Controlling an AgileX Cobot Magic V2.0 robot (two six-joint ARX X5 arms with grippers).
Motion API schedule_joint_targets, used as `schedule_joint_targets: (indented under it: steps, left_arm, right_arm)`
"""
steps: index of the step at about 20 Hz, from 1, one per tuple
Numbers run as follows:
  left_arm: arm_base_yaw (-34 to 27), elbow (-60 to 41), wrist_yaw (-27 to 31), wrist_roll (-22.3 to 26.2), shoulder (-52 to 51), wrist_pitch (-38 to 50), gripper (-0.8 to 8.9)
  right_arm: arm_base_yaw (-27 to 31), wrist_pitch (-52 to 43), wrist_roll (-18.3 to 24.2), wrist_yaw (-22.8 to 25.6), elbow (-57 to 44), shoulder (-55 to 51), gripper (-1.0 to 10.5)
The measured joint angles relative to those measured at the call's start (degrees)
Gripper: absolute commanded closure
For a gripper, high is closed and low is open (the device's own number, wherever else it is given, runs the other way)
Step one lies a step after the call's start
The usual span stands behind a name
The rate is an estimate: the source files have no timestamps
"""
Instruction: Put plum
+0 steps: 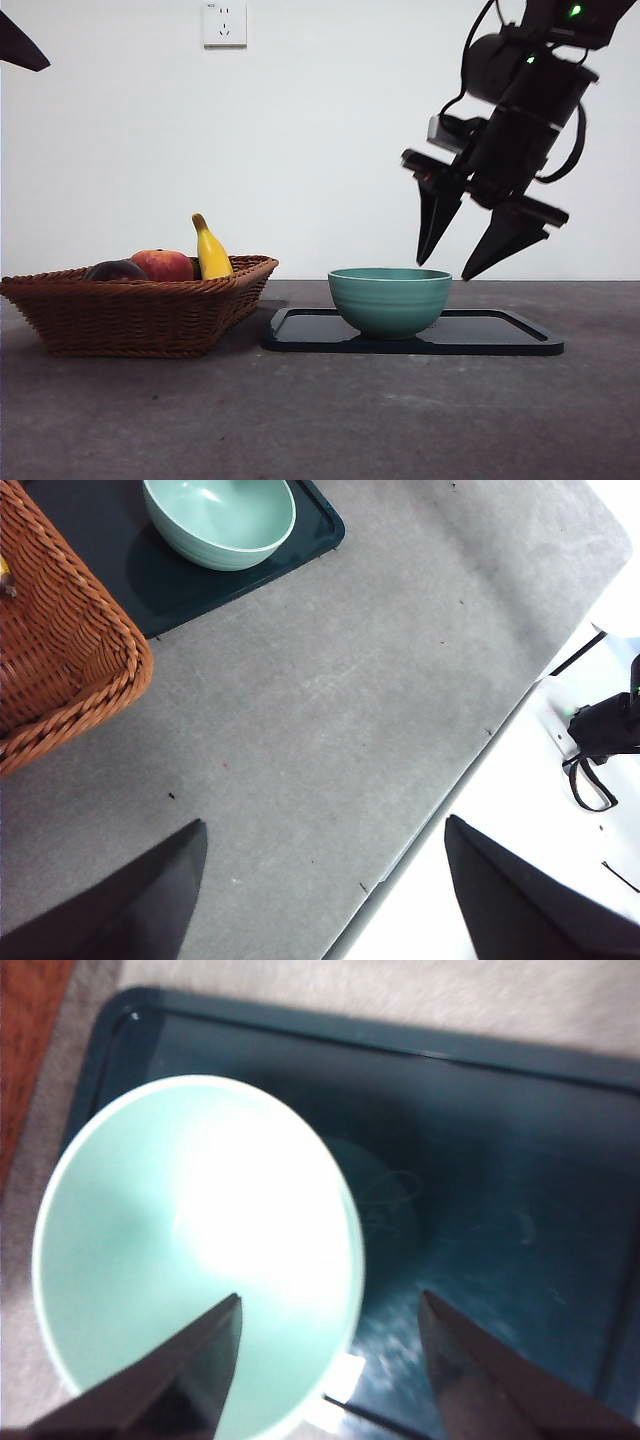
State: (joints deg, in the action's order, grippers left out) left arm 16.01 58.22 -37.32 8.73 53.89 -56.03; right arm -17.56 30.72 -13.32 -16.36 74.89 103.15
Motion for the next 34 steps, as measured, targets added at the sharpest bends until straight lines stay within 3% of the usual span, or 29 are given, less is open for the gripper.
schedule_joint_targets:
  steps: [7, 13, 20, 26, 30, 34]
  left_arm:
    - [0.0, 0.0, 0.0, 0.0, 0.0, 0.0, 4.40]
    - [0.0, 0.0, 0.0, 0.0, 0.0, 0.0, 4.40]
    - [0.0, 0.0, 0.0, 0.0, 0.0, 0.0, 4.40]
    - [0.0, 0.0, 0.0, 0.0, 0.0, 0.0, 4.40]
    - [0.0, 0.0, 0.0, 0.0, 0.0, 0.0, 4.40]
    - [0.0, 0.0, 0.0, 0.0, 0.0, -0.1, 4.40]
  right_arm:
    - [-1.1, -1.4, 0.0, 4.3, 0.0, 3.0, 7.9]
    - [-1.2, -2.6, 0.0, 4.4, 0.1, 3.1, 9.3]
    - [-1.2, -4.4, 0.0, 4.4, 0.2, 2.5, 9.3]
    - [-1.2, -1.6, 0.1, 4.3, 0.8, -9.6, 9.3]
    - [-1.4, 5.0, 1.0, 0.2, 0.8, -17.3, 9.3]
    - [-3.5, 13.1, 3.1, 0.6, 0.7, -24.3, 9.3]
